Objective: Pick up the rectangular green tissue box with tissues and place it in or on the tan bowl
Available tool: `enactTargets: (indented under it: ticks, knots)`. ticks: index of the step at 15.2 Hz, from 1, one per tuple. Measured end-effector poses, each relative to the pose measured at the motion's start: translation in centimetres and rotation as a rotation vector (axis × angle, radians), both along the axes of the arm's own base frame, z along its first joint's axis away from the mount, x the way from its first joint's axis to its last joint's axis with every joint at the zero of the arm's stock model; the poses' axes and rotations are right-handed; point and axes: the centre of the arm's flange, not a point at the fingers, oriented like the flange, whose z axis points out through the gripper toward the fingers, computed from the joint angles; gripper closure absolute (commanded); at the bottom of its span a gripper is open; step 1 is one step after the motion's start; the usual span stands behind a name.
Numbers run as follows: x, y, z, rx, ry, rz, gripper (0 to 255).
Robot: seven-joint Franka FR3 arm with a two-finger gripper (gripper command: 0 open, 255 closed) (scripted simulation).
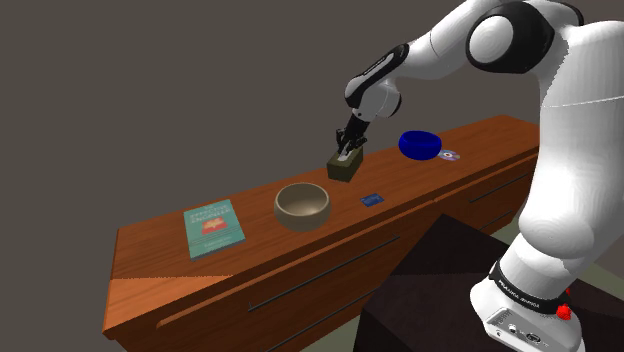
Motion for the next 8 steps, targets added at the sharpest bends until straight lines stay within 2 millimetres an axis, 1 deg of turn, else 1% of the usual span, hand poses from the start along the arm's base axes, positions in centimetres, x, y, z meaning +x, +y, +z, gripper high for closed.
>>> enactTargets:
  ticks: [6,8]
  knots:
    - [-0.01,-0.02,0.02,0.0,0.0,-0.001,255]
    - [-0.04,0.07,0.34,0.002,0.005,0.0,255]
